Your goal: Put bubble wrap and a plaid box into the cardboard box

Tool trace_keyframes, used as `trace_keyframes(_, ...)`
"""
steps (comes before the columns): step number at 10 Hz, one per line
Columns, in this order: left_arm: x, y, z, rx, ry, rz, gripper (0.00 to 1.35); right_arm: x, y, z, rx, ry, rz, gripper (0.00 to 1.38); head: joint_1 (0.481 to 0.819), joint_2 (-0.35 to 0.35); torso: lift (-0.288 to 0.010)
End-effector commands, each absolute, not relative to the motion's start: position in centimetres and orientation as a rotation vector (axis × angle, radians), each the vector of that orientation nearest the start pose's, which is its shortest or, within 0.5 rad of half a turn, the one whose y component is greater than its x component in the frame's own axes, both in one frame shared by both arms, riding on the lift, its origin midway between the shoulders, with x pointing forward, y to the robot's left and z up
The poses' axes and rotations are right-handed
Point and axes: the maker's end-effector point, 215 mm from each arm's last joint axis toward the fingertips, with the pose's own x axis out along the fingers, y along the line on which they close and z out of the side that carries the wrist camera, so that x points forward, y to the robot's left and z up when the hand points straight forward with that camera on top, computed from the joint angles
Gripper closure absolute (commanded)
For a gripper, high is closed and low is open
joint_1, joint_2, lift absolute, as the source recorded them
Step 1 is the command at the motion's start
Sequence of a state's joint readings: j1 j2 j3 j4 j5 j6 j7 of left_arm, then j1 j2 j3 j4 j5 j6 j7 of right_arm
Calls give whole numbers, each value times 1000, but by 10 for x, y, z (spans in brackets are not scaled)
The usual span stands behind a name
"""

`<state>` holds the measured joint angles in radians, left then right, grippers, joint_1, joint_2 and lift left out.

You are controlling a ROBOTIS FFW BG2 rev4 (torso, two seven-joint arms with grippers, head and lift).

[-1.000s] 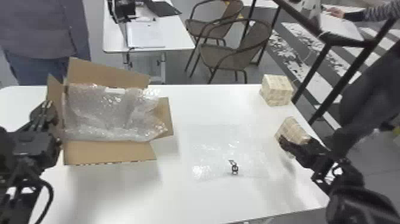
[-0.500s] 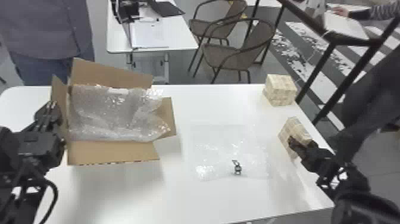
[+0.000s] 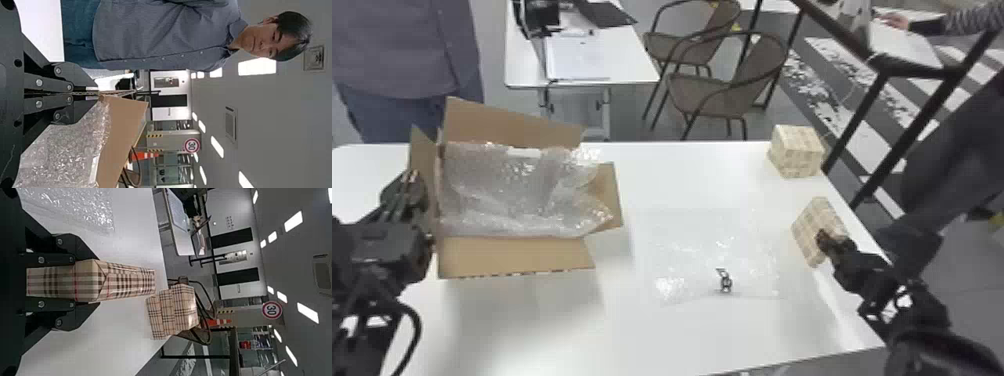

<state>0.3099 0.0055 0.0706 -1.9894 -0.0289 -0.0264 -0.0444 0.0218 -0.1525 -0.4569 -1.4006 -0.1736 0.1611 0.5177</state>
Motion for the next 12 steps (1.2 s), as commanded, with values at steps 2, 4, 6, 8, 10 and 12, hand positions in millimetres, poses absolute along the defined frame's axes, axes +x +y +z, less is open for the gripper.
trace_keyframes(2, 504, 257, -273, 57, -130, 20, 1222, 532, -410, -405, 187, 222, 72, 1064, 695, -183, -107)
trace_keyframes(4, 504, 257, -273, 57, -130, 20, 1222, 549, -349, -354, 215, 173, 201, 1064, 695, -161, -107)
trace_keyframes(6, 504, 256, -274, 55, -127, 18, 1222, 567, -276, -298, 228, 126, 379, 1064, 695, -90, -107)
trace_keyframes(8, 505, 255, -273, 55, -127, 15, 1222, 575, -205, -269, 248, 145, 532, 1064, 670, -10, -107)
trace_keyframes(10, 506, 252, -274, 53, -124, 11, 1222, 576, -137, -252, 274, 159, 683, 1064, 652, 47, -107)
trace_keyframes(12, 507, 251, -275, 53, -121, 8, 1222, 572, -74, -243, 289, 180, 822, 1064, 636, 117, -107)
